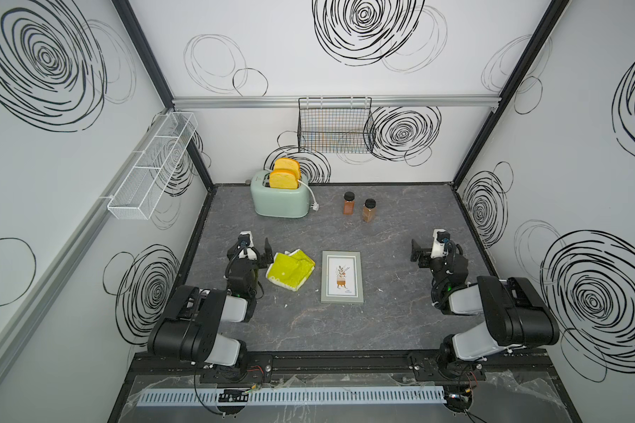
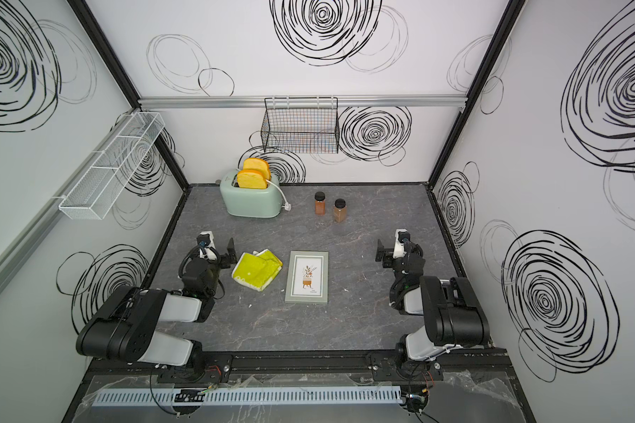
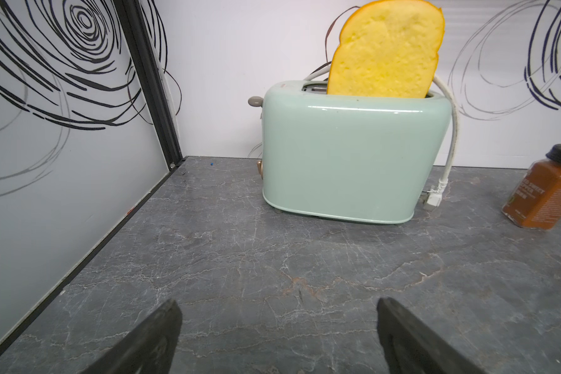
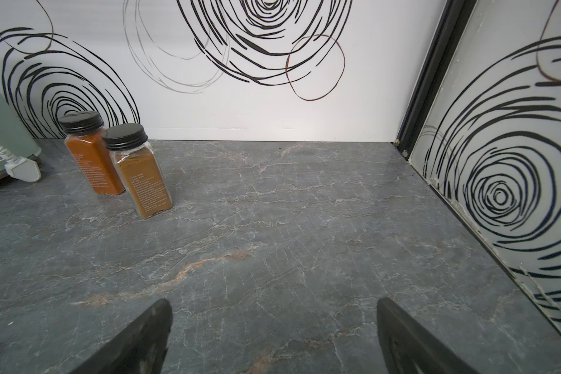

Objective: Wipe the picture frame with a cloth
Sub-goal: Pick up the cleaning item at the center of the board.

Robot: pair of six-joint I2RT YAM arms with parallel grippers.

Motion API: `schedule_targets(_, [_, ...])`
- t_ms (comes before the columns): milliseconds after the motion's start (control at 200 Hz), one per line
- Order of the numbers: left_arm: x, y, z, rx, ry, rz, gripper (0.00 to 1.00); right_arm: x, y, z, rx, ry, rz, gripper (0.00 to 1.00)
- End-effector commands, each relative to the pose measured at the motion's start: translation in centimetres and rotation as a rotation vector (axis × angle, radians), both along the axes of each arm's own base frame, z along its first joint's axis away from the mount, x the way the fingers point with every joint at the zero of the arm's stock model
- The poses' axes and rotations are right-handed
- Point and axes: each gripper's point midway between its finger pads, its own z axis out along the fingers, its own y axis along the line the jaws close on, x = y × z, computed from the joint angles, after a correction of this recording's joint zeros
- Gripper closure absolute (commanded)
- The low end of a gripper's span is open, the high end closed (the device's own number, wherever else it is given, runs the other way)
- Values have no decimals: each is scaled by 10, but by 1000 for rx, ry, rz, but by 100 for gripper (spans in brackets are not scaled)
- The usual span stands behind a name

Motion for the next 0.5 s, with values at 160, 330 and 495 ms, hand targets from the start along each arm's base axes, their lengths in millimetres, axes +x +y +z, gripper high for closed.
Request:
schedule_targets(160, [3, 4, 21, 0, -82, 11, 2, 3, 0, 10, -9, -33, 7, 1])
schedule_targets(330, [3, 3, 22, 0, -84, 10, 2, 3, 0, 10, -8, -31, 9, 1])
schedule_targets(495, [3, 3, 20, 1, -79, 10, 2, 4, 0, 10, -7, -32, 11, 1])
